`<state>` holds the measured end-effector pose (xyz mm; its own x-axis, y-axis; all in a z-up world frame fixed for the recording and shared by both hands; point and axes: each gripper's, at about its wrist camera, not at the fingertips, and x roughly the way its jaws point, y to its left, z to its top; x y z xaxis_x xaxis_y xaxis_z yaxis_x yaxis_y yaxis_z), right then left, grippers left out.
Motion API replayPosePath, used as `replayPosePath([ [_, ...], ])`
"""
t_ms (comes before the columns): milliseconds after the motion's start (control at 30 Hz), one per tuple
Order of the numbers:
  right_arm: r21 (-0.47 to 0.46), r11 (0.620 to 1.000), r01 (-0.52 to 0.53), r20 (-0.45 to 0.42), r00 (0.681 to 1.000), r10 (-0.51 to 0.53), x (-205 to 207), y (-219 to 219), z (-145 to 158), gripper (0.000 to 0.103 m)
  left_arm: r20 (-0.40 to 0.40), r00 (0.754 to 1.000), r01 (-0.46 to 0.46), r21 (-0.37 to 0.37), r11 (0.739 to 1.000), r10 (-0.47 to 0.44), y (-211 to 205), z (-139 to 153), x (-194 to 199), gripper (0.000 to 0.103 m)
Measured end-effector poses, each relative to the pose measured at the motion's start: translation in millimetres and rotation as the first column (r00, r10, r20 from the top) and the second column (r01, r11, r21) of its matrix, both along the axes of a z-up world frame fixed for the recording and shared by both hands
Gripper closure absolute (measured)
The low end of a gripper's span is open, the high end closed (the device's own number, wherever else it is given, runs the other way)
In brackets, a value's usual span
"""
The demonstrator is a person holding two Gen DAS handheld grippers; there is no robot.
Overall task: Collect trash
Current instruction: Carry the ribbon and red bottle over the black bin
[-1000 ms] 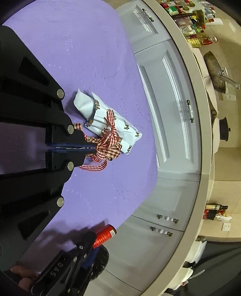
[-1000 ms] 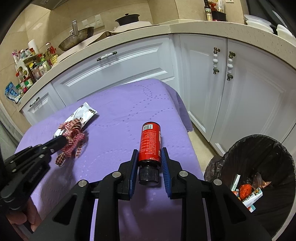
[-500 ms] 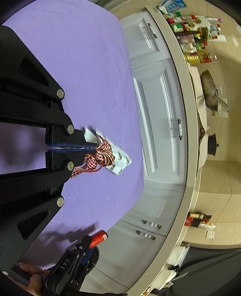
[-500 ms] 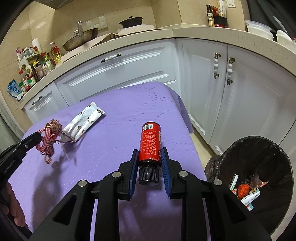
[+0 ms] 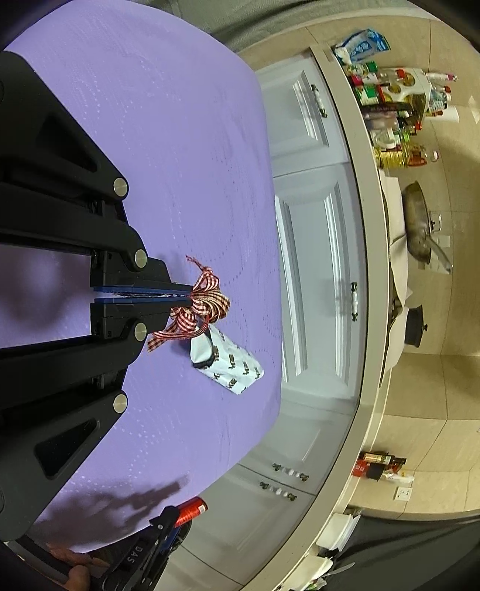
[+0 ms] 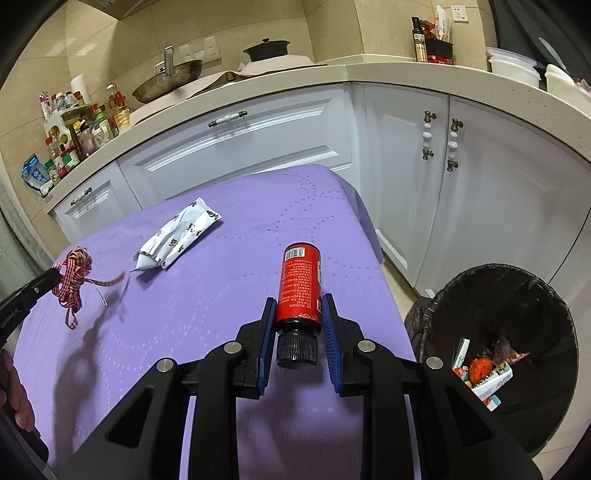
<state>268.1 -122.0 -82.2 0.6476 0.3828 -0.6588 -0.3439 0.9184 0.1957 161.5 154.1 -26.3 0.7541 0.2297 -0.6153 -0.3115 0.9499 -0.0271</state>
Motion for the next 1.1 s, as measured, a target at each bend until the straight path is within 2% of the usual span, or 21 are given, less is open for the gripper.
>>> replayPosePath([
  [233, 0.009, 0.999, 0.033, 0.013, 0.999, -0.033, -11.7, -21.0, 3.8, 0.078, 0.018, 1.0, 0.014, 0.007, 1.0, -0.014, -12.8, 9.6, -13.5, 0.102],
  [567, 0.015, 0.992, 0.124, 0.029, 0.992, -0.125, -27.6, -65.7, 6.7, 0.078, 0.048, 0.989, 0.14, -0.002, 0.99, -0.14, -68.2, 22.4, -7.6, 0.102],
  [900, 0.013, 0.97, 0.241, 0.034, 0.97, -0.241, -38.9, -124.3, 7.0, 0.078, 0.072, 0.944, 0.324, 0.003, 0.946, -0.323, -157.5, 26.0, 16.0, 0.102],
  [1100, 0.014, 0.953, 0.303, 0.041, 0.952, -0.303, -44.6, -157.0, 8.1, 0.078, 0.066, 0.914, 0.402, -0.003, 0.916, -0.401, -202.5, 21.8, 30.5, 0.102],
])
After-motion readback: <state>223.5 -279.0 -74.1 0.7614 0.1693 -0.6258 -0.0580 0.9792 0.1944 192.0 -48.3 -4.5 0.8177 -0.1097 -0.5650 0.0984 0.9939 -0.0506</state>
